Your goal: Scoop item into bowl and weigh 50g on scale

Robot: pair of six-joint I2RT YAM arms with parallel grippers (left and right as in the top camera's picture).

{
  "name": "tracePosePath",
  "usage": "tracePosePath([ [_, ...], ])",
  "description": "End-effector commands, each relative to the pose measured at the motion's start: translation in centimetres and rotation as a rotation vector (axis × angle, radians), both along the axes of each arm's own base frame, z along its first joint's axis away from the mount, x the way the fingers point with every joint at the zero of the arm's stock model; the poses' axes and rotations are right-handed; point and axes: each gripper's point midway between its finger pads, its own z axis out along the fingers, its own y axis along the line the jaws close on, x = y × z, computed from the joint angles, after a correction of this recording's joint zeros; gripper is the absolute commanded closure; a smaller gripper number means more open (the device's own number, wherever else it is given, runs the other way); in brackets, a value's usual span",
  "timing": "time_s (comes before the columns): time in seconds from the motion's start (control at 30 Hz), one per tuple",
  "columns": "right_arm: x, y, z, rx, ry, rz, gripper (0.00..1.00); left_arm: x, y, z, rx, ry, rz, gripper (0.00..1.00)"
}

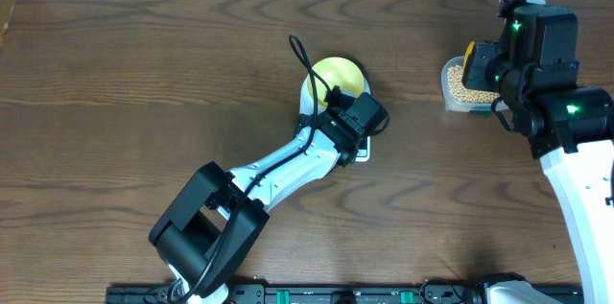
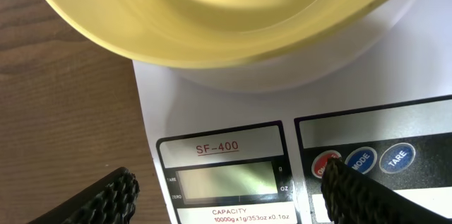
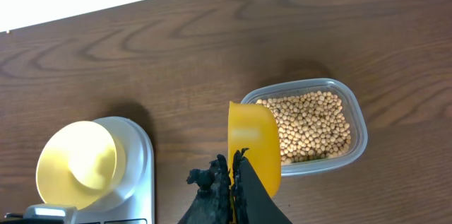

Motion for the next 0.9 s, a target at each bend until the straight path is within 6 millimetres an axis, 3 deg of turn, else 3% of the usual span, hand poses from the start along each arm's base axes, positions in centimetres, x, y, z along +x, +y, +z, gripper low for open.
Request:
tracePosePath([
  [0.0,0.3,0.0,0.6,0.014,-0.014,-0.010,0.99,-0.1,0.6,-0.8,0.037,0.000,0.010,0.15],
  [0.87,0.3,0.0,0.6,0.014,-0.014,-0.010,0.99,-0.7,0.6,-2.7,0.066,0.055,-0.027,0.15],
])
